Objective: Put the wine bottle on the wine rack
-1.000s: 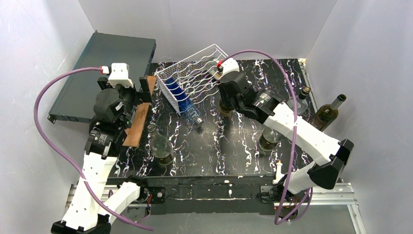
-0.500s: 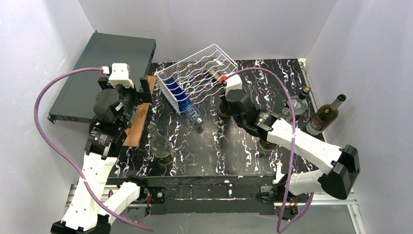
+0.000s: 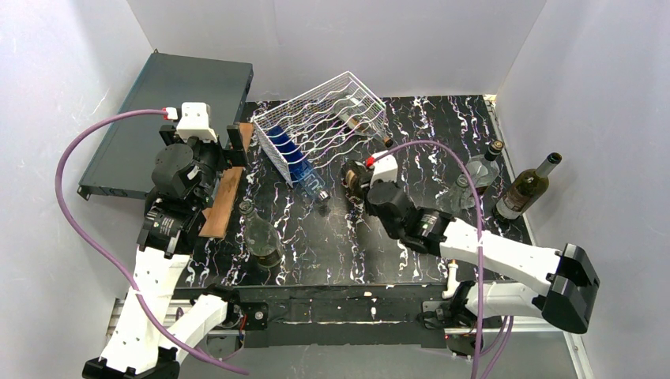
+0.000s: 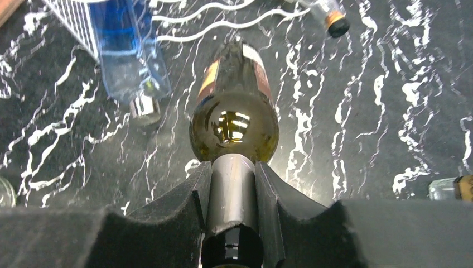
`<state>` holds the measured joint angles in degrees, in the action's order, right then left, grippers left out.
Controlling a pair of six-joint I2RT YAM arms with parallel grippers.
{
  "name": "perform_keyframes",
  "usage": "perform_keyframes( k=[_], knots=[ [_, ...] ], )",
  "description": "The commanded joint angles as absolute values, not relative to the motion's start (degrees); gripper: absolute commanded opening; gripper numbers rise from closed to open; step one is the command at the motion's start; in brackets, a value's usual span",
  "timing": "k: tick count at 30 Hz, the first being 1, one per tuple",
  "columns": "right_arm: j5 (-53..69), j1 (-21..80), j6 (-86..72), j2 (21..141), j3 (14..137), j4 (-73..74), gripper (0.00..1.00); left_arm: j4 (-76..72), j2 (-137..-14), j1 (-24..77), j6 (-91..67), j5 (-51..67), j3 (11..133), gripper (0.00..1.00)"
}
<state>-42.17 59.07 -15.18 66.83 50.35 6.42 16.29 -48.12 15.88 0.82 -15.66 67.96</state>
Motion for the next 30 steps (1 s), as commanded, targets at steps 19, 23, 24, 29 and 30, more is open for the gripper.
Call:
perform_keyframes(
  k=[19, 23, 24, 29, 30],
  knots=[
    [-43.22, 63.74, -28.03, 72.19, 38.72, 0.54, 0.01, 15.29, -47.37, 16.01, 0.44, -16.08, 68.07, 0.99],
    [-42.92, 63.74, -28.26, 74.17, 38.84, 1.24, 0.01, 15.29, -47.38, 16.00, 0.44, -16.17, 68.00, 0.99],
    [-42.73, 63.73, -28.29, 74.33, 38.78, 1.47, 0.01, 15.24, -47.30, 16.05, 0.44, -16.17, 68.00, 0.99],
    [-41.22, 63.72, -28.44, 75.51, 38.07, 1.89, 0.01, 15.29, -47.24, 16.02, 0.44, -16.17, 68.11, 0.99],
    [-40.67, 63.73, -28.58, 75.74, 37.98, 1.99, 0.01, 15.29, -47.22, 16.04, 0.44, -16.24, 68.11, 0.99]
  ],
)
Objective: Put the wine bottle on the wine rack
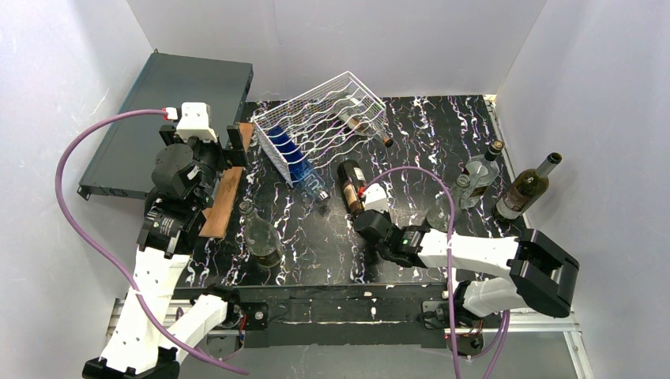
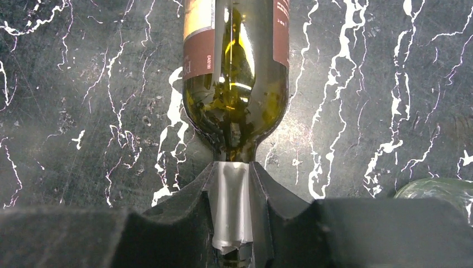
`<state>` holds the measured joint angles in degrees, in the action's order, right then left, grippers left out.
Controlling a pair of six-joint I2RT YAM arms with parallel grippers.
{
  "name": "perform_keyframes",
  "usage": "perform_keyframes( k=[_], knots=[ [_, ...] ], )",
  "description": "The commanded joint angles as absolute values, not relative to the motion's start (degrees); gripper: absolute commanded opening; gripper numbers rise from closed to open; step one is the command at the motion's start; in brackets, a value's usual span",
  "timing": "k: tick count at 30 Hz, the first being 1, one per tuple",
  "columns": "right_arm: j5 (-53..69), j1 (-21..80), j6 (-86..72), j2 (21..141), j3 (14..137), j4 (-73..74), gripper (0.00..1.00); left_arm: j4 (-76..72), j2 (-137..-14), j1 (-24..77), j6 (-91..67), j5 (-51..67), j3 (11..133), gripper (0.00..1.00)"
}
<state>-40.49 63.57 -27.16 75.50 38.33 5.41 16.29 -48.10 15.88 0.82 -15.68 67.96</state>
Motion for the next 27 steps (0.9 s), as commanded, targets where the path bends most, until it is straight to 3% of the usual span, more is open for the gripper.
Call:
perform_keyframes(
  k=[1, 7, 13, 27],
  knots=[
    [-40.42, 63.74, -28.73, 75.92, 37.85, 1.95, 0.01, 15.29, -47.20, 16.08, 0.44, -16.25, 68.06, 0.99],
    [-39.69, 63.72, -28.97, 76.59, 37.89, 2.48, 0.02, 15.21, -47.02, 16.01, 0.44, -16.48, 68.01, 0.99],
    [-38.61, 63.69, -28.39, 77.08, 41.68, 9.40, 0.25, 15.16, -47.11, 16.13, 0.44, -16.61, 67.92, 0.99],
    [-32.97, 60.38, -26.99, 80.16, 44.37, 15.58, 0.54, 15.12, -47.28, 16.13, 0.44, -16.35, 67.92, 0.99]
  ],
)
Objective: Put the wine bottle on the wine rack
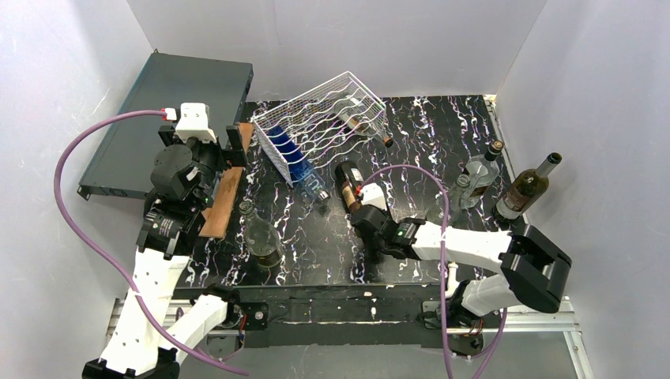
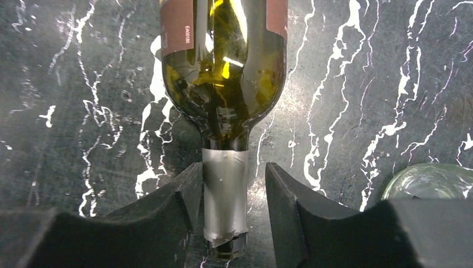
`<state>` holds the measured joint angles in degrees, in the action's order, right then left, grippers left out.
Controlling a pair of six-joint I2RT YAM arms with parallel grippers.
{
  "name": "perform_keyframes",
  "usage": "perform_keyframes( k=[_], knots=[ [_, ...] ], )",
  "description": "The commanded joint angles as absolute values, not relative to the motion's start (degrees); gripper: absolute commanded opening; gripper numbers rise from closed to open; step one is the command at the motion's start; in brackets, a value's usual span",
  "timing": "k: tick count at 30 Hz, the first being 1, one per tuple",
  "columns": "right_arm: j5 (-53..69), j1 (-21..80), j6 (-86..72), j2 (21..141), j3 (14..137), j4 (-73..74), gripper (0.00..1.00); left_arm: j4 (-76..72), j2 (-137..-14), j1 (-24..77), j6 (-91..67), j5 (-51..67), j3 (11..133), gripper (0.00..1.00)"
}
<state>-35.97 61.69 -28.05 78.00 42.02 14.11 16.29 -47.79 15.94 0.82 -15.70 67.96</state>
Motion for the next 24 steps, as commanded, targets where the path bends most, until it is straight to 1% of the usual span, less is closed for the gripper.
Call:
perform_keyframes(
  k=[1, 5, 8, 18, 24],
  knots=[
    [-32.53, 60.11, -26.82, 80.63, 44.60, 15.37, 0.57, 15.19, -47.29, 16.14, 0.44, -16.28, 67.94, 0.99],
    [-29.02, 57.45, -25.89, 82.22, 44.82, 12.16, 0.57, 15.29, -47.38, 16.10, 0.44, -16.07, 68.05, 0.99],
    [-26.37, 55.38, -24.40, 83.48, 44.57, 8.51, 0.56, 15.22, -47.37, 16.11, 0.42, -16.24, 68.01, 0.99],
    [-27.39, 53.93, -20.57, 90.28, 46.14, 1.72, 0.54, 15.30, -47.35, 16.30, 0.44, -16.51, 68.02, 0.99],
    [-29.14, 53.70, -20.78, 90.88, 44.84, -2.11, 0.45, 15.29, -47.55, 16.33, 0.44, -16.52, 68.08, 0.99]
  ],
)
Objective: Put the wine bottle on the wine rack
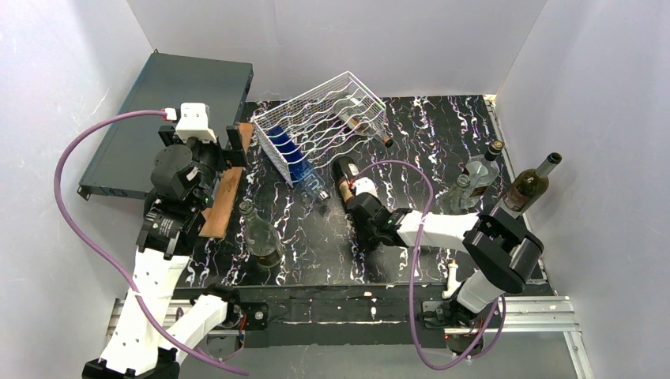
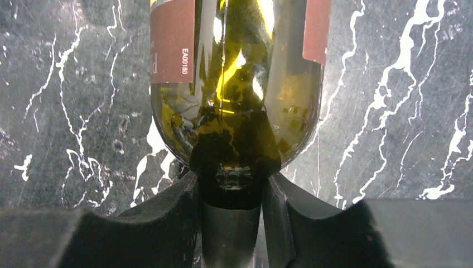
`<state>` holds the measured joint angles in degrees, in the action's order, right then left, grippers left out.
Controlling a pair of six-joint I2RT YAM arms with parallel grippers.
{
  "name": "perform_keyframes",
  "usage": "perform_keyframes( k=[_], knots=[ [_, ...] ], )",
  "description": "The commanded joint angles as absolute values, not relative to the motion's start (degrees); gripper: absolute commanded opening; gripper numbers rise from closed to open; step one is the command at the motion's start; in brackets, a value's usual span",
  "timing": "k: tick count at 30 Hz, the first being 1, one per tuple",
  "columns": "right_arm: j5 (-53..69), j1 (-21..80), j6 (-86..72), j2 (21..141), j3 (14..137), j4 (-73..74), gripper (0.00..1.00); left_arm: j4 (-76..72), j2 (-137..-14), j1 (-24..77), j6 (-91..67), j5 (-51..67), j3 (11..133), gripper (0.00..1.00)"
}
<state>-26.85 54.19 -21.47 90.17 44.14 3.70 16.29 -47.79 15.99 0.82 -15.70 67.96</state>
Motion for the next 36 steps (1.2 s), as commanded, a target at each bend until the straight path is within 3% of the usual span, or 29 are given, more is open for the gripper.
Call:
perform_keyframes(
  k=[1, 6, 9, 36],
  knots=[
    [-29.24, 53.70, -20.75, 90.88, 44.55, -2.64, 0.43, 15.30, -47.56, 16.32, 0.44, -16.45, 68.09, 0.99],
    [-28.93, 53.61, -19.74, 90.80, 43.86, -4.14, 0.25, 15.36, -47.64, 16.30, 0.44, -16.52, 68.13, 0.99],
    [-29.73, 53.61, -18.87, 90.35, 43.10, -5.49, 0.01, 15.47, -47.41, 16.29, 0.44, -16.35, 68.15, 0.99],
    [-29.20, 53.05, -13.47, 80.02, 40.98, -14.37, 0.01, 15.55, -48.15, 16.32, 0.44, -16.23, 68.22, 0.99]
  ],
)
